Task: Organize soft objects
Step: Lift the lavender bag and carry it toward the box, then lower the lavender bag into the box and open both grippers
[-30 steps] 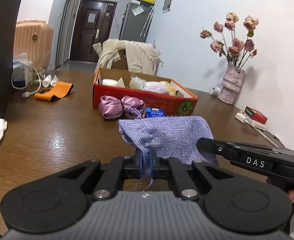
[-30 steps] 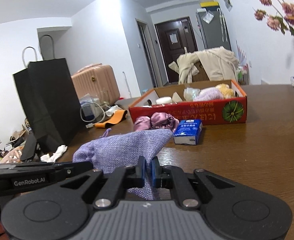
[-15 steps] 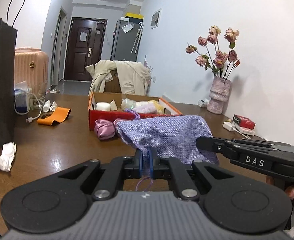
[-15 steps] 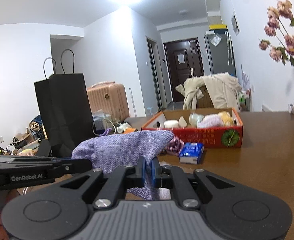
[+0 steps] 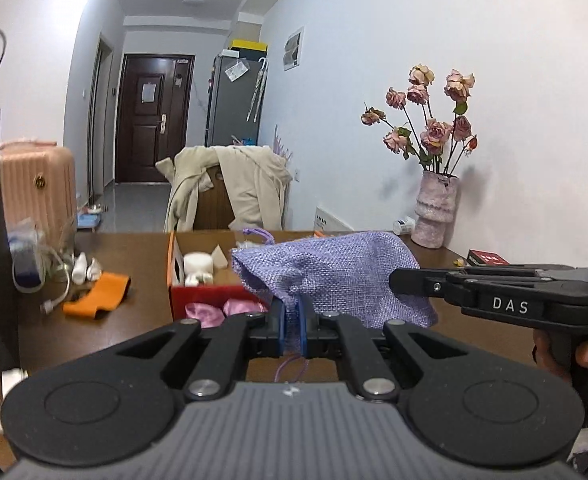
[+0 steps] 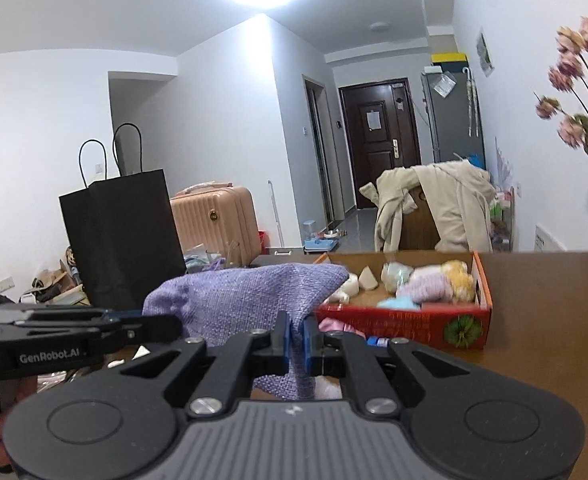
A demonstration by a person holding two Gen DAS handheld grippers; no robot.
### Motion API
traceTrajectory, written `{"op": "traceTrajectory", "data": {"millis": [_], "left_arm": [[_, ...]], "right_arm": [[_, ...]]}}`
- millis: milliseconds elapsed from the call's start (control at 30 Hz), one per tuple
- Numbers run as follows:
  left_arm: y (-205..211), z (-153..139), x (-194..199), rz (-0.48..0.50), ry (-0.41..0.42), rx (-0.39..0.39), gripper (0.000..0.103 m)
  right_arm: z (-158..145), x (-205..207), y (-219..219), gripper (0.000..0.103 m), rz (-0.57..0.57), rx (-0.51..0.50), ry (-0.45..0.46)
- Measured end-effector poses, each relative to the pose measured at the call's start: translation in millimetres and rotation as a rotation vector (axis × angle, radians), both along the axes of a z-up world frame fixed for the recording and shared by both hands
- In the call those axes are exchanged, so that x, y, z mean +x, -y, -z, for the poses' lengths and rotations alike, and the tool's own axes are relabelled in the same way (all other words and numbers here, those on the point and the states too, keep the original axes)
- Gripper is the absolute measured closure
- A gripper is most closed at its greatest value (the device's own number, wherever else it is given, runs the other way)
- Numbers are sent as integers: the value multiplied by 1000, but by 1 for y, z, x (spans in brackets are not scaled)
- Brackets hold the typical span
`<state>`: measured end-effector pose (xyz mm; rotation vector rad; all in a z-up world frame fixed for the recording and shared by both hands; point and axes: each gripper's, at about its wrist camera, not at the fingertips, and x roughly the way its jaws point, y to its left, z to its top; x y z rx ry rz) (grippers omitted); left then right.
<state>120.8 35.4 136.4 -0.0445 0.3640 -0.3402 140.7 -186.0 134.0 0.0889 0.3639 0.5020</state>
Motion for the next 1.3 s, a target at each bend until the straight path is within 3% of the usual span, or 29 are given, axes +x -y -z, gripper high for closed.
{"op": "traceTrajectory", "data": {"millis": [267,633,900,1100,1300], "left_arm": [[-7,-15,65,5,-1,12,96],[-20,-19,183,17,-107,24,96],[-24,9,257,-5,-198,55,96],[-27,49,301,-31,-288,109,95],[-30,91,321,-49,-358,167,92]], "right_arm": [[-17,70,0,96,-35,49,-55],[-19,196,-12,96,-46,16,-169],[10,275,-27,95,-54,-14,-281],[48,323,-45,93,-59,-48,-381],[91,341,-62,91,-81,-83,-466]]}}
